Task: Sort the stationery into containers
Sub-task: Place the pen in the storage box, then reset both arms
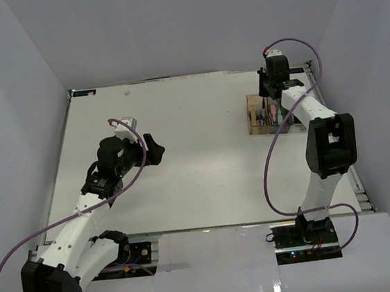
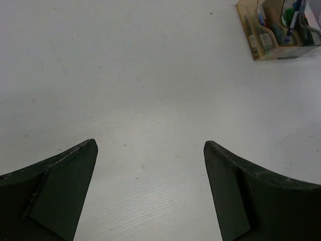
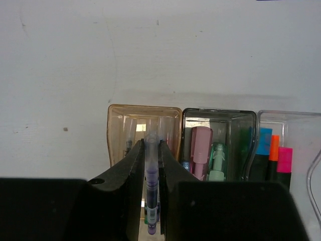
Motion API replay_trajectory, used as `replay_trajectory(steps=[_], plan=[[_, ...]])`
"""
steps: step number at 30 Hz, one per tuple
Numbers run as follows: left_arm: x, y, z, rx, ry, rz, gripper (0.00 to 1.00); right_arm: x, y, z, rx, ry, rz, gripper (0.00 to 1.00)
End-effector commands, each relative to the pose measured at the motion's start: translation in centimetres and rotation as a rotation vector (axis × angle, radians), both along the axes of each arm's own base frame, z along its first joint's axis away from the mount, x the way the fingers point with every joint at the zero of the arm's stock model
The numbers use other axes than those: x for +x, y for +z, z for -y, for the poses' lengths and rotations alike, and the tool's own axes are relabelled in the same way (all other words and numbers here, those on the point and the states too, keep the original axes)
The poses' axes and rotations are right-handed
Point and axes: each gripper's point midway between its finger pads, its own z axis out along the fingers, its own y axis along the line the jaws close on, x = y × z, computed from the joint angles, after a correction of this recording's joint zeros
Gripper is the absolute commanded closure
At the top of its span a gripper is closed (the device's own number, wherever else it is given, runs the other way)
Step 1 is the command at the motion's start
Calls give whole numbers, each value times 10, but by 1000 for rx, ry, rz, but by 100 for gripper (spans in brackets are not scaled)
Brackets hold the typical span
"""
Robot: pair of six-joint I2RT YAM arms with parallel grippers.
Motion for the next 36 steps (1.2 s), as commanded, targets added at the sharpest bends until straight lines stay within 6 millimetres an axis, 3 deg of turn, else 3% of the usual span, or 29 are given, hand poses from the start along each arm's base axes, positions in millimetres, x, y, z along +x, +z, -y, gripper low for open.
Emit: replay_trajectory(steps=[1, 3, 8, 11, 16, 21, 22, 25, 26, 27, 28, 29, 31, 32, 36], plan=[[6, 20, -5, -10, 29, 43, 2, 15, -2, -7, 5, 38, -7, 91], [6, 19, -6, -10, 31, 43, 2, 14, -19, -13, 21, 61, -58, 86], [6, 21, -7, -14, 33, 46, 2, 7, -26, -18, 44, 80, -101, 59], [6, 23, -7, -18, 34, 51, 2, -2, -10, -15, 43, 71, -79, 43], [5, 25, -9, -18, 40, 63, 2, -30, 50, -9, 54, 68, 23, 29], [4, 33, -14, -16, 57, 92, 2, -93, 116, 6, 47, 62, 178, 12], [3, 34, -14, -19, 61, 95, 2, -111, 144, 12, 34, 59, 255, 9], [-1, 42, -18, -26, 73, 127, 2, -145, 160, 23, 21, 34, 314, 3], [-2, 45, -20, -27, 80, 137, 2, -168, 185, 27, 35, 29, 389, 2], [-5, 48, -21, -23, 84, 137, 2, -179, 184, 29, 42, 28, 400, 2], [-7, 56, -25, -25, 97, 153, 2, -190, 191, 30, 53, 27, 432, 4], [-8, 68, -26, -34, 101, 173, 2, -213, 211, 32, 79, 31, 506, 7], [-16, 81, -32, -33, 118, 190, 2, -232, 212, 35, 86, 28, 537, 10], [-18, 87, -34, -33, 127, 201, 2, -252, 225, 39, 94, 18, 594, 10], [-33, 112, -55, 9, 190, 245, 2, -289, 228, 55, 49, -15, 658, 10]])
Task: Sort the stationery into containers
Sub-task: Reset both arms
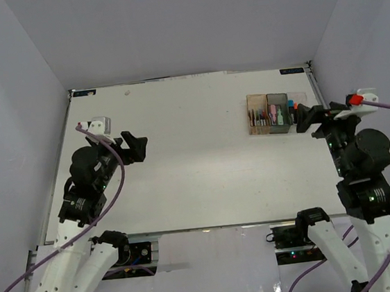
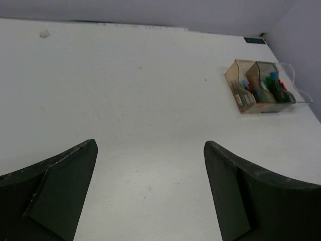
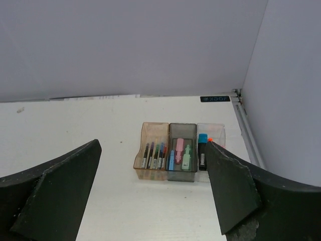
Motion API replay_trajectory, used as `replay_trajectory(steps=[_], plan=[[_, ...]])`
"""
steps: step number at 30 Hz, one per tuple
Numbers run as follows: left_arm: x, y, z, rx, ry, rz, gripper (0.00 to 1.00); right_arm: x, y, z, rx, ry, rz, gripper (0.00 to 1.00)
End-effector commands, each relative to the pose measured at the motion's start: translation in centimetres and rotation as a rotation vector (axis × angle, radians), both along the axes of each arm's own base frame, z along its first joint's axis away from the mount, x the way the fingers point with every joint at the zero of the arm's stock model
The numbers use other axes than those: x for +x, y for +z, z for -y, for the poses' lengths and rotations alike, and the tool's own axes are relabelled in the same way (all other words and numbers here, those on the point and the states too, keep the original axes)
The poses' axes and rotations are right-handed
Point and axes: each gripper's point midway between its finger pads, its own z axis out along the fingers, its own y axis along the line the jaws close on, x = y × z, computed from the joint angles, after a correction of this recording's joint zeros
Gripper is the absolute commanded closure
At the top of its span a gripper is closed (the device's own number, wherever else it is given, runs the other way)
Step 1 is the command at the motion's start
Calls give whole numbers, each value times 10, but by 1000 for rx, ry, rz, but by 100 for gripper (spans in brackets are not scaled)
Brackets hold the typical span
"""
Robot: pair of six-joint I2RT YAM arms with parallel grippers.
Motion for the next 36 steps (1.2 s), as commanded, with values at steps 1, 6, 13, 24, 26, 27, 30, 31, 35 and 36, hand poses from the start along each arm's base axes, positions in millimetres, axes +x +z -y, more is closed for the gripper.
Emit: replay_trajectory(steps=[1, 6, 13, 24, 26, 27, 30, 31, 35, 36], plan=[[-14, 26, -24, 37, 85, 48, 2, -19, -16, 13, -31, -48, -5, 10], [-38, 39, -39, 29, 123, 99, 2, -46, -41, 10, -17, -14, 48, 10], [-51, 18, -45, -18, 145, 124, 2, -54, -78, 10, -5, -5, 56, 10], [-40, -21, -40, -30, 146, 102, 2, -51, -101, 10, 7, -14, 77, 10], [-39, -23, -39, -26, 141, 99, 2, -50, -102, 10, 5, -11, 74, 10], [-39, -24, -40, -19, 143, 98, 2, -50, -103, 9, 4, -8, 71, 10], [-39, -26, -41, -12, 150, 95, 2, -51, -104, 9, 5, -6, 77, 10], [-39, -27, -41, -11, 149, 94, 2, -51, -104, 9, 5, -8, 77, 10], [-38, -28, -40, -7, 144, 93, 2, -50, -104, 6, 3, 9, 79, 10], [-39, -28, -40, -5, 142, 92, 2, -50, -103, 5, -1, 16, 82, 10]])
